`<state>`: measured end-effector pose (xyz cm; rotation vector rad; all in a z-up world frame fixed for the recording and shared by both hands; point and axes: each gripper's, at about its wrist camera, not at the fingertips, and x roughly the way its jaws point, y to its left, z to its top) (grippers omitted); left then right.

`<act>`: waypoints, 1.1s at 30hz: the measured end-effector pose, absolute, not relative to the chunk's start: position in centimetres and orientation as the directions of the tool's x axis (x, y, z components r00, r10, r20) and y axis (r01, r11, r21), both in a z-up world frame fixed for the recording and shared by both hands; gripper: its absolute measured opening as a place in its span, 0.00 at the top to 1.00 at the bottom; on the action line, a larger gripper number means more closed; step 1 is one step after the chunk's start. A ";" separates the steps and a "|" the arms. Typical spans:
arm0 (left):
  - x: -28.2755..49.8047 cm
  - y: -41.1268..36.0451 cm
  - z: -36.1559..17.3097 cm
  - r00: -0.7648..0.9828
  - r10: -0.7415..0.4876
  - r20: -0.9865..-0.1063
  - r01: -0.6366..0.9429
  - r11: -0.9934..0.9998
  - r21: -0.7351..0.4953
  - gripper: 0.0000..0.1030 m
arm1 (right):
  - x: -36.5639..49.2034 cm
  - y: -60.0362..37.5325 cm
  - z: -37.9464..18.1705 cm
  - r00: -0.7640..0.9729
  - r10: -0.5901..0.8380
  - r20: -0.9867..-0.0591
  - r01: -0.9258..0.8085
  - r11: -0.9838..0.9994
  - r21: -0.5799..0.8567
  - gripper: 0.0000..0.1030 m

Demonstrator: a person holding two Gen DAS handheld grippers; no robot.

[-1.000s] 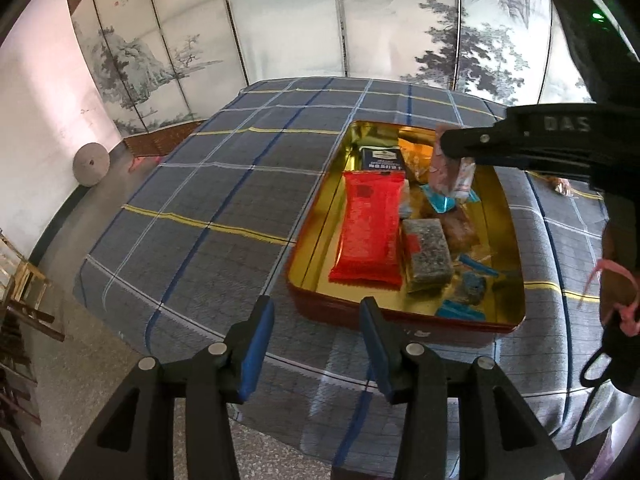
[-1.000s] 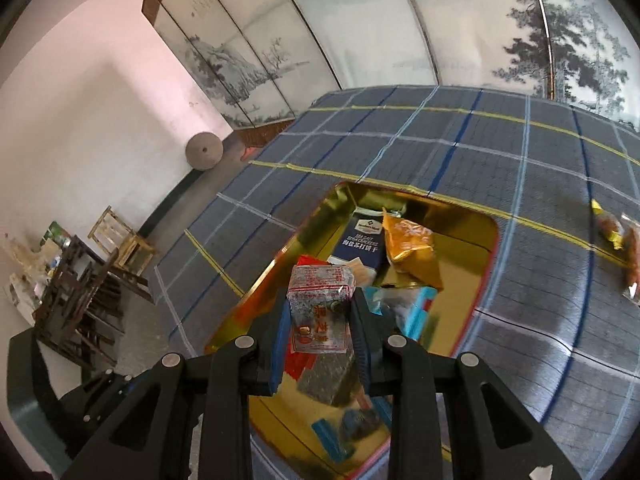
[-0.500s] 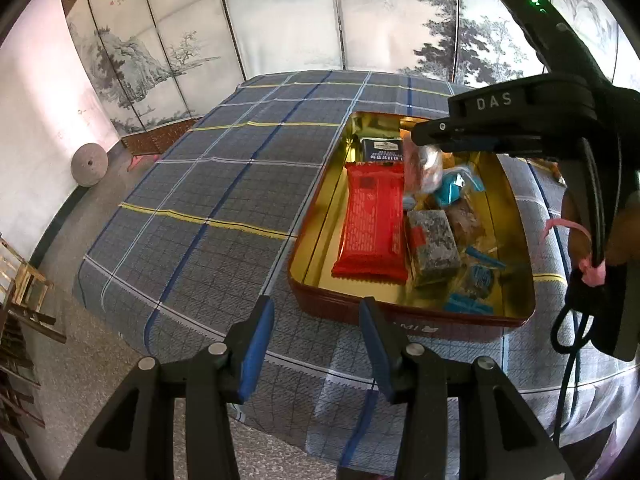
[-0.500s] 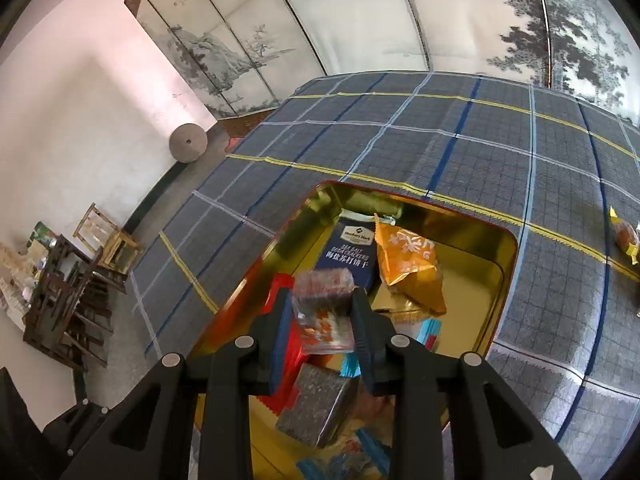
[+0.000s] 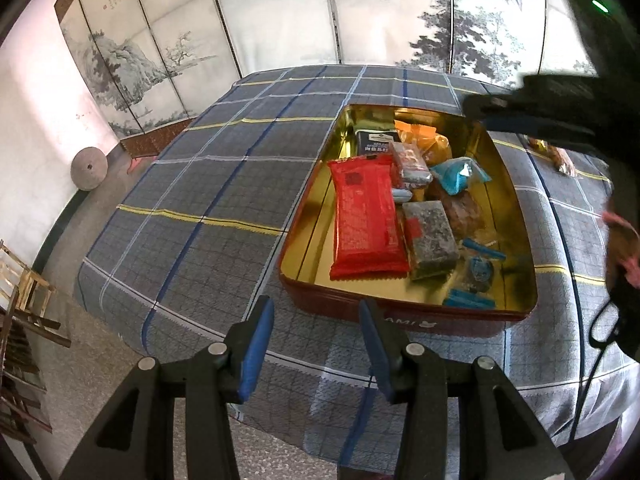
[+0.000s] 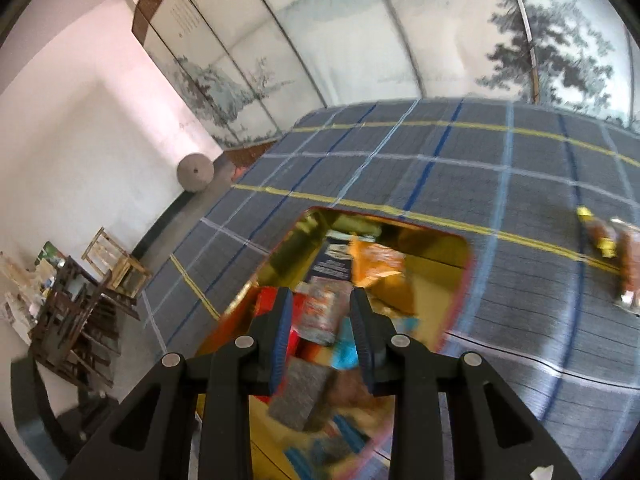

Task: Organize snacks
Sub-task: 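Grasp the clear bag of orange twisted snacks with the right tool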

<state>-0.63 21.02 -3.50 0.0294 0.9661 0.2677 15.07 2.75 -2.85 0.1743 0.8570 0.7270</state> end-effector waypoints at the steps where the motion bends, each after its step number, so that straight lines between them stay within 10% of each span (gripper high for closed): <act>1: -0.6 20.9 -3.4 0.540 0.238 -0.807 -0.208 0.967 0.146 0.56 | 14.6 1.5 -3.0 0.451 0.639 -0.623 -0.505 0.759 0.412 0.72; 9: -0.2 19.0 -2.7 0.557 0.215 -0.802 -0.163 0.975 0.148 0.56 | 13.3 -11.6 -6.1 0.607 0.371 -0.703 -0.284 0.927 0.244 0.72; 30: 6.3 11.7 -0.9 0.545 0.088 -0.834 0.012 0.993 0.113 0.56 | 28.1 -14.9 -10.5 0.558 0.289 -0.778 -0.166 0.957 0.237 0.44; 33: 8.2 10.0 -0.5 0.544 0.075 -0.836 0.043 0.992 0.117 0.56 | 28.3 -14.6 -10.5 0.557 0.267 -0.786 -0.202 0.962 0.184 0.63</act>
